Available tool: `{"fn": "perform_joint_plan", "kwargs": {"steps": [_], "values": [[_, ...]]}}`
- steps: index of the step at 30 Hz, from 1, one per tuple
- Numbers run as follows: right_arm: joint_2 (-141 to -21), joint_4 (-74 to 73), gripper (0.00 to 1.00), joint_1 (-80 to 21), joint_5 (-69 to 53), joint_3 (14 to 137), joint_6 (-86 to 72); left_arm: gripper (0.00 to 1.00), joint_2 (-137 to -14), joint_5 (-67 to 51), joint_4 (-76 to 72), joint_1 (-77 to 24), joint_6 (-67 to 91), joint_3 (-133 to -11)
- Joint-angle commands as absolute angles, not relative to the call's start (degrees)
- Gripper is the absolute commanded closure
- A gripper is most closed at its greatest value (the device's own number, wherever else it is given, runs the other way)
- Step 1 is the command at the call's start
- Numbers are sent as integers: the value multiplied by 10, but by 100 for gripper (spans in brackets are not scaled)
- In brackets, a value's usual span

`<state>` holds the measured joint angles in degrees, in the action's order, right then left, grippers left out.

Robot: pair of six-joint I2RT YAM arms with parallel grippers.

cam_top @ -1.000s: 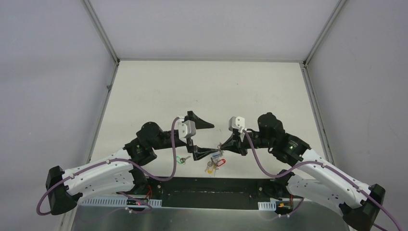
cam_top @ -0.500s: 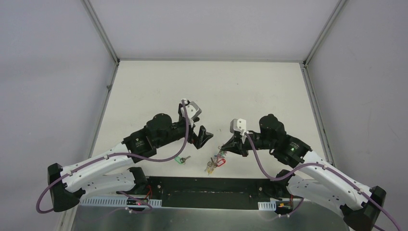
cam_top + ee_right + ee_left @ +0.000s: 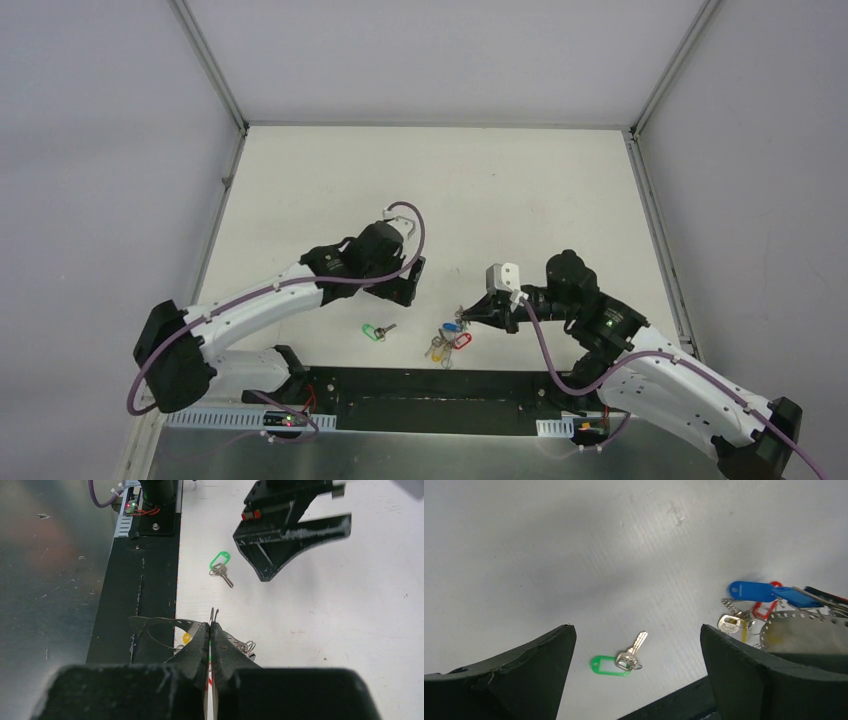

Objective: Put the keys on the keyring

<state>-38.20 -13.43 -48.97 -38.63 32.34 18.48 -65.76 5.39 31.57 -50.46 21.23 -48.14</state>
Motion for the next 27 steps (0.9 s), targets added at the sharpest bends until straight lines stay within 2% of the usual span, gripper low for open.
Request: {"fn": "perform_joint_plan", "kwargs": {"steps": [1, 8, 14, 18, 22, 25, 27], "values": [[-388, -84, 100, -490, -412, 337, 196, 1, -732, 20, 404, -486, 270, -530], [-395, -88, 100, -490, -411, 341, 194, 1, -798, 31, 473, -480, 349, -559], [-393, -88, 100, -491, -411, 338, 188, 1, -754, 30, 493, -480, 442, -525], [-396, -79, 100, -490, -410, 334, 180, 5, -731, 20, 497, -480, 527, -496], [-399, -70, 100, -490, -411, 335, 174, 14, -734, 14, 509, -479, 567, -477], [-401, -67, 100, -490, -412, 336, 172, 31, -741, 6, 511, -480, 585, -473], [-403, -66, 100, -490, -411, 334, 169, 33, -744, 14, 511, -480, 593, -472]]}}
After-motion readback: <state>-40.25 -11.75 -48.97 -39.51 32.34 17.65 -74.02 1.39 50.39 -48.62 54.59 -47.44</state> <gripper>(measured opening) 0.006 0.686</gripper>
